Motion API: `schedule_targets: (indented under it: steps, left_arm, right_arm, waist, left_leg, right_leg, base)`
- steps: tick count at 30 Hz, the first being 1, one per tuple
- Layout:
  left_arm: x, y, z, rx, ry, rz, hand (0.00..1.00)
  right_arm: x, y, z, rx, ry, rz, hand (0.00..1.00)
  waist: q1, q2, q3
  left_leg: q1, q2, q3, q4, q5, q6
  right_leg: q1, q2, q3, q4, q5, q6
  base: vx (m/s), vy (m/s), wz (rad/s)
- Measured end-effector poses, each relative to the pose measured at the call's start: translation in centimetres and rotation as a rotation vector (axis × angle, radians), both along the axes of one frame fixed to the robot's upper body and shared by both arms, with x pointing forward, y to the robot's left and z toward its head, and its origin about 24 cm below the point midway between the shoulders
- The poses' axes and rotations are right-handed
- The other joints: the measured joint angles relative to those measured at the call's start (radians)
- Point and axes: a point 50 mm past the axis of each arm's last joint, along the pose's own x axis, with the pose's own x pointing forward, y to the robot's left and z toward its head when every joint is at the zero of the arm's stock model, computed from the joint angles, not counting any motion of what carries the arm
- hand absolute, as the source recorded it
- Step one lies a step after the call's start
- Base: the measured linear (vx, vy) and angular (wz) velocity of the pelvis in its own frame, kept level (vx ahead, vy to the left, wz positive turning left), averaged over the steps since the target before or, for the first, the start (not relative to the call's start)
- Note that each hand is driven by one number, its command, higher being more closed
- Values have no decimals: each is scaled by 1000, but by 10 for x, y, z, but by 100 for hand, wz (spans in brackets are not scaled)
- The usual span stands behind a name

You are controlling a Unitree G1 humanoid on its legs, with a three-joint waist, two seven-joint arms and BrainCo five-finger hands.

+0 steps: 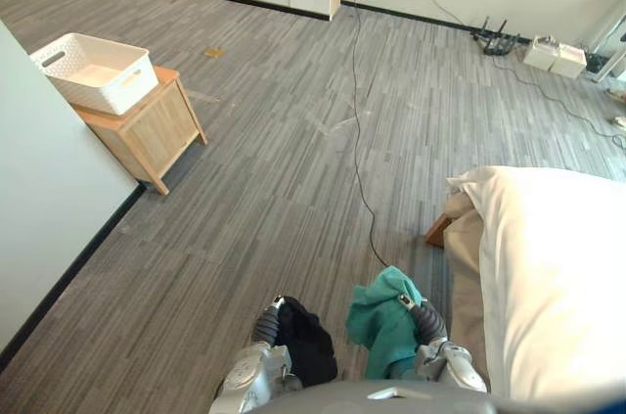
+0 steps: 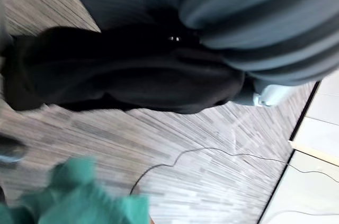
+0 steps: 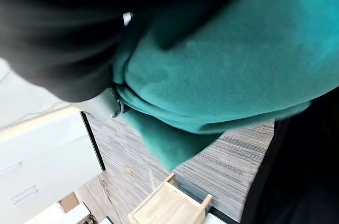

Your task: Tidy the bed and pick cloth on bed and put in laundry

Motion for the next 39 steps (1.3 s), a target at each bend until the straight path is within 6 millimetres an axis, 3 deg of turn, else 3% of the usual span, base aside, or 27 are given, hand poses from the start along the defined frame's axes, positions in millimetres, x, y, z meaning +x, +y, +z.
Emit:
schedule_targets:
  steps: [2, 3, 4, 6, 7, 10, 11, 13, 14, 16, 19, 20, 21, 22, 23, 24, 26, 29, 31, 32, 33, 34, 35, 36, 39]
  left_arm:
    - [-3, 3, 1, -2, -16, -9, 100]
    - [-5, 3, 1, -8, -17, -13, 100]
    - [-6, 2, 1, -13, -20, -13, 100]
    - [-4, -8, 8, -53, -69, -5, 100]
    - [-2, -8, 10, -56, -83, -5, 100]
    - [3, -13, 17, -82, -132, 19, 100]
    - [6, -13, 19, -88, -144, 31, 100]
    - [8, -17, 23, -115, -170, 61, 100]
    - [10, -20, 25, -131, -180, 74, 100]
    - [11, -21, 27, -142, -193, 74, 100]
    - [16, -20, 33, -152, -228, 79, 100]
    - [17, -22, 33, -157, -232, 80, 100]
    - [18, -26, 34, -170, -235, 77, 100]
    - [17, -29, 34, -179, -233, 82, 100]
    - [14, -28, 31, -180, -216, 103, 100]
    - [21, -27, 32, -181, -223, 109, 100]
    - [31, -22, 37, -173, -256, 105, 100]
    - [35, -24, 42, -179, -280, 70, 100]
    - [34, -30, 44, -202, -289, 67, 100]
    - [29, -35, 43, -214, -278, 59, 100]
    - [25, -39, 42, -211, -266, 34, 100]
    - [22, -38, 41, -206, -260, 31, 100]
    - [19, -40, 39, -205, -245, 26, 100]
    - [16, -38, 38, -190, -233, 19, 100]
    - [17, -37, 40, -180, -233, 29, 100]
  right_arm:
    - [-4, 1, -1, 3, 9, 1, 100]
    - [-5, -1, -1, -5, 11, -5, 100]
    - [-5, -3, 0, -11, 8, -6, 100]
    - [2, -8, 5, -26, -23, -18, 100]
    - [5, -9, 6, -20, -30, -27, 100]
    - [17, -9, 14, -1, -80, -35, 100]
    - [23, -10, 18, -1, -102, -39, 100]
    - [30, -19, 24, -12, -144, -37, 100]
    - [31, -23, 26, -19, -156, -30, 100]
    - [32, -36, 28, -45, -158, -39, 100]
    - [35, -41, 32, -32, -184, -43, 100]
    - [33, -40, 32, -23, -188, -32, 100]
    - [30, -40, 33, -20, -192, -31, 100]
    - [26, -40, 33, -18, -190, -30, 100]
    - [21, -36, 29, -3, -171, -37, 100]
    - [24, -29, 34, 15, -208, -28, 100]
    - [26, -24, 38, 28, -233, -21, 100]
    - [34, -24, 43, 25, -264, -17, 100]
    - [34, -28, 44, 13, -265, -12, 100]
    - [35, -27, 44, 17, -264, -15, 100]
    - [32, -28, 44, 16, -259, -24, 100]
    - [32, -27, 43, 16, -255, -28, 100]
    - [31, -27, 41, 16, -242, -38, 100]
    - [28, -22, 38, 30, -226, -43, 100]
    - [18, -19, 34, 34, -202, -66, 100]
  waist:
    - [1, -27, -10]
    - [-1, -45, -15]
    - [-2, -40, -12]
    - [4, 9, -31]
    - [3, 12, -32]
    - [11, 42, -35]
    - [16, 51, -26]
    - [29, 70, -9]
    - [39, 73, 8]
    - [53, 81, 12]
    - [61, 79, 15]
    - [60, 76, 17]
    - [56, 88, 17]
    - [59, 106, 19]
    - [64, 94, 19]
    - [47, 78, 25]
    - [57, 56, 39]
    - [66, 56, 38]
    - [75, 62, 28]
    - [78, 63, 16]
    - [79, 55, 8]
    - [82, 46, 7]
    - [77, 32, 6]
    - [76, 19, 6]
    - [55, 15, 5]
  left_leg:
    - [17, -25, 0, 0, -9, -16]
    - [41, -33, -4, 0, -16, -33]
    - [51, -27, -4, 0, -19, -38]
    - [46, 31, -2, 26, -48, -80]
    - [34, 44, -3, 56, -62, -92]
    - [-60, 154, -4, 337, -201, -136]
    - [-120, 194, -5, 499, -229, -136]
    - [-250, 286, -12, 848, -180, -109]
    - [-294, 302, -22, 971, -184, -114]
    - [-328, 262, -26, 1029, -233, -119]
    - [-356, 122, 28, 780, -268, -114]
    - [-356, 63, 53, 606, -228, -99]
    - [-342, 12, 69, 359, -93, -88]
    - [-329, 0, 71, 231, 45, -74]
    - [-295, -30, 81, 188, 96, 57]
    - [-316, -53, 66, 208, 74, 52]
    - [-339, -74, 71, 262, 25, 53]
    - [-303, -84, 135, 283, -55, 74]
    - [-271, -95, 137, 260, -90, 79]
    - [-245, -106, 137, 227, -91, 79]
    - [-215, -125, 129, 216, -106, 95]
    - [-198, -137, 130, 209, -117, 95]
    - [-161, -155, 122, 190, -126, 101]
    - [-131, -162, 95, 184, -130, 103]
    - [-73, -152, 31, 176, -149, 88]
  right_leg:
    - [-1, -26, 1, -19, 9, -4]
    - [2, -39, 7, 16, 60, -7]
    - [0, -36, 7, 28, 55, -13]
    - [6, 15, 7, 33, 15, -39]
    - [8, 25, 6, 30, 10, -45]
    - [43, 121, 4, -6, -24, -82]
    - [64, 146, 5, -13, -36, -95]
    - [134, 192, 33, -49, -49, -115]
    - [172, 201, 49, -60, -54, -134]
    - [217, 182, 90, -66, -78, -143]
    - [265, 125, 124, -76, -99, -116]
    - [270, 100, 126, -70, -111, -92]
    - [282, 94, 126, -69, -125, -68]
    - [293, 104, 130, -69, -139, -50]
    - [312, 92, 140, -68, -160, -26]
    - [311, 81, 130, -72, -153, -26]
    - [323, 60, 130, -82, -136, -9]
    - [366, 37, 124, -60, -108, 34]
    - [321, 20, 131, 80, -109, 34]
    - [254, -6, 139, 229, -106, 38]
    - [162, -49, 139, 439, -76, 92]
    - [111, -81, 139, 543, -35, 141]
    - [34, -124, 138, 711, 24, 142]
    - [-31, -138, 119, 830, -30, 111]
    - [-95, -109, 53, 817, -152, 75]
  base:
    - [151, -175, 14]
    - [163, -196, 19]
    - [180, -205, 6]
    - [196, -165, -6]
    - [246, -197, -2]
    - [228, -233, -18]
    - [193, -196, -24]
    - [206, -152, -45]
    - [324, -55, -63]
    - [362, 45, -56]
    - [389, 149, -44]
    - [485, 227, -13]
    - [420, 207, -10]
    - [422, 217, -8]
    - [383, 192, 31]
    - [348, 179, 44]
    - [268, 145, 40]
    - [200, 114, 15]
    - [155, 108, 3]
    - [210, 120, 13]
    - [241, 126, 7]
    - [287, 127, 6]
    - [284, 116, 11]
    - [284, 105, 27]
    - [295, 47, 60]
